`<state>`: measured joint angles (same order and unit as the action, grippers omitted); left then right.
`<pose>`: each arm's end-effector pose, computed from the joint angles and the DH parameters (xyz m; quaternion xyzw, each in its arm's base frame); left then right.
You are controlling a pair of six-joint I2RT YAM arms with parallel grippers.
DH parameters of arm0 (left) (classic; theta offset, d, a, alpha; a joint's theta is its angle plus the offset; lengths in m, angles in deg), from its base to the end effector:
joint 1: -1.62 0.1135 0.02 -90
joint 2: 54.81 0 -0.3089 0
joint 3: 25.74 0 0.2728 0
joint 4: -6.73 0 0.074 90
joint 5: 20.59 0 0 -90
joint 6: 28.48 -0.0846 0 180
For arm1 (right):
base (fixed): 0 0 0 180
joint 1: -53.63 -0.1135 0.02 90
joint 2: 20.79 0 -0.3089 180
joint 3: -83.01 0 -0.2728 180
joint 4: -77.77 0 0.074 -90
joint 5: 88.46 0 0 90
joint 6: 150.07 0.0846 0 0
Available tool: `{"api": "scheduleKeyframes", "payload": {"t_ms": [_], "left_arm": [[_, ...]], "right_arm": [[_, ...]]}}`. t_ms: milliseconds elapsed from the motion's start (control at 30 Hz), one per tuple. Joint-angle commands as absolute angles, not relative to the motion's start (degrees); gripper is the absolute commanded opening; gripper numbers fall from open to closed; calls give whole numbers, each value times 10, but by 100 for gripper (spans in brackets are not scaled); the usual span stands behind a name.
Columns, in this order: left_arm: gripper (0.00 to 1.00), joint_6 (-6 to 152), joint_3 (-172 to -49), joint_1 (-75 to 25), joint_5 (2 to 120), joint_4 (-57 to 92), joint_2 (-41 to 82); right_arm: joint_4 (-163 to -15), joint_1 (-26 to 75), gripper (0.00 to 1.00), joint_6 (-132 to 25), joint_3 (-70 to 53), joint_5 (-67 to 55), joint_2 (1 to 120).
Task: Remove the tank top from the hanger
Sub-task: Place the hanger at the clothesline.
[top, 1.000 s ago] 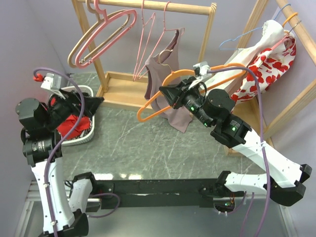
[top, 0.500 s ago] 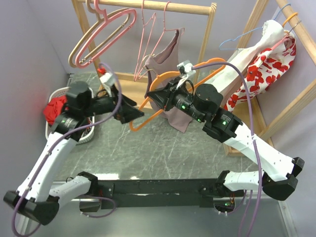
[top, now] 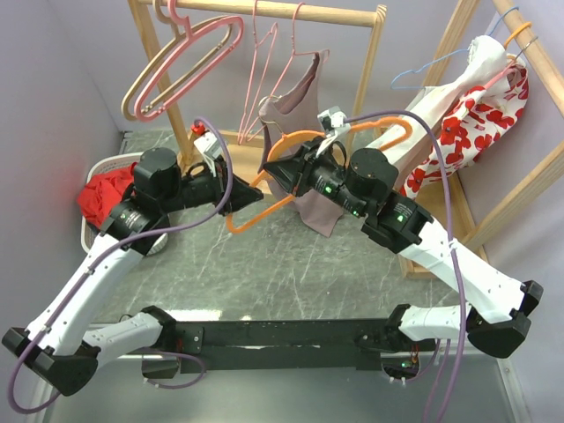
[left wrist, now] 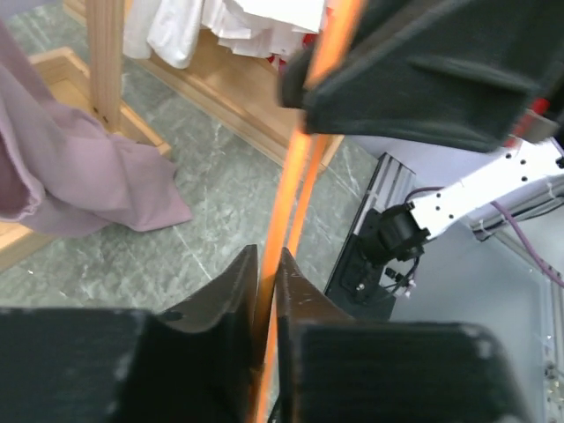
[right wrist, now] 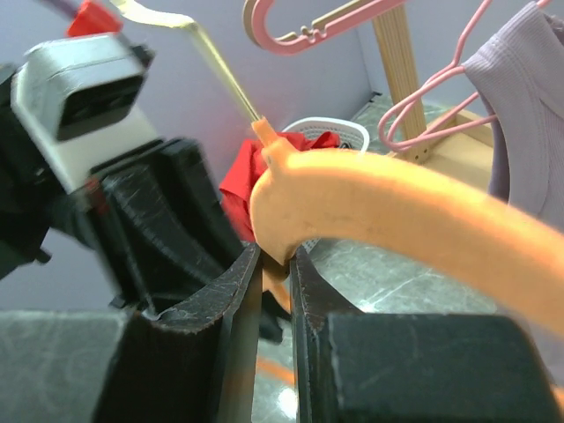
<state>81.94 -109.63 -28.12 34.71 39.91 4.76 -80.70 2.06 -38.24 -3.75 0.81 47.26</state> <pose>0.1966 -0.1678 0.4701 0.2522 0.7069 -0.4683 0.4662 0.1916 0.2432 0.5262 -0.1801 0.6600 0.4393 0.5821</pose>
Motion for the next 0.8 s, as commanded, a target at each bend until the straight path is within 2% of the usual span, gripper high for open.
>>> {"api": "scheduleKeyframes", "payload": {"t_ms": [0, 67, 400, 567, 600, 633, 700, 733, 767], "left_arm": [[7, 822, -1107, -281, 409, 395, 21], [1, 823, -1105, -281, 415, 400, 14], [1, 837, -1155, -281, 513, 419, -55], [1, 842, -1175, -281, 528, 435, -57], [1, 843, -1182, -281, 538, 443, -54], [1, 845, -1186, -281, 541, 447, -52], [1, 842, -1197, -281, 547, 464, -46], [1, 843, -1201, -281, 563, 469, -45], [1, 841, -1205, -281, 568, 475, -46]], "right_arm": [[-836, 24, 1, -377, -31, 10, 449], [-831, 24, 1, -377, -30, 10, 449], [-780, 25, 3, -384, -24, 24, 457], [-790, 24, 20, -380, -39, 3, 452], [-792, 24, 26, -379, -41, 3, 450], [-794, 25, 43, -379, -44, 4, 449], [-801, 25, 52, -382, -47, 9, 443], [-800, 24, 61, -382, -47, 14, 442], [-799, 24, 64, -384, -47, 15, 442]]}}
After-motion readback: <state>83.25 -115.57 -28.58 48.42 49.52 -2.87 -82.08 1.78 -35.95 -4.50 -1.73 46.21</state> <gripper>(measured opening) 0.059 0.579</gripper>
